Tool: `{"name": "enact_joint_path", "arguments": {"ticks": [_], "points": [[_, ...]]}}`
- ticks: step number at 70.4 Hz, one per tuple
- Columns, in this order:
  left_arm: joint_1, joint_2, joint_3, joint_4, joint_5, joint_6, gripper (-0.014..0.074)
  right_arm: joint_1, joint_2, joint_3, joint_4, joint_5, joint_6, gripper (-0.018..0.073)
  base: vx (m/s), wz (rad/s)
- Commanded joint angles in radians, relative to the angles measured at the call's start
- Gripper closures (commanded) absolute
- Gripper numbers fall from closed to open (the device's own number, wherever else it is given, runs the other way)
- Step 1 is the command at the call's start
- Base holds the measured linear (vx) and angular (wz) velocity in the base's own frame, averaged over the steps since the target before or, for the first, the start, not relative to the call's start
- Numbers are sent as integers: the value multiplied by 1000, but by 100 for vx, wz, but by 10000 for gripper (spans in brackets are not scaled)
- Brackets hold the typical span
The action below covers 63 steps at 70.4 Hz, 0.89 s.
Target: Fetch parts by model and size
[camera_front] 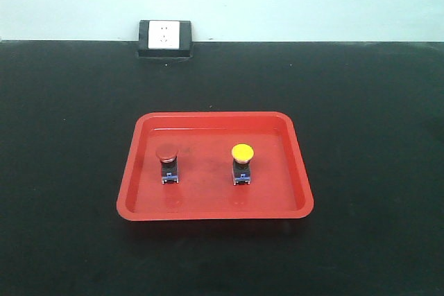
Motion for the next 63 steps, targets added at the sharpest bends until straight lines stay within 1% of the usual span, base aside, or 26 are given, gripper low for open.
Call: {"name": "enact_joint_path", "arguments": {"ticks": [1,11,28,63], "points": [[-2,15,-18,4,-107,-3,603,-2,21,-23,-22,-77,-23,561,0,0],[-2,15,-18,5,-117,-3,603,-2,21,-23,-72,-76,-28,561,0,0],[-2,15,-18,6,-81,-3,603,-2,21,-23,-70,-76,-27,561,0,0],[-2,15,-18,6,-82,-3,603,-2,21,-23,-69,-76,-27,561,0,0]]}}
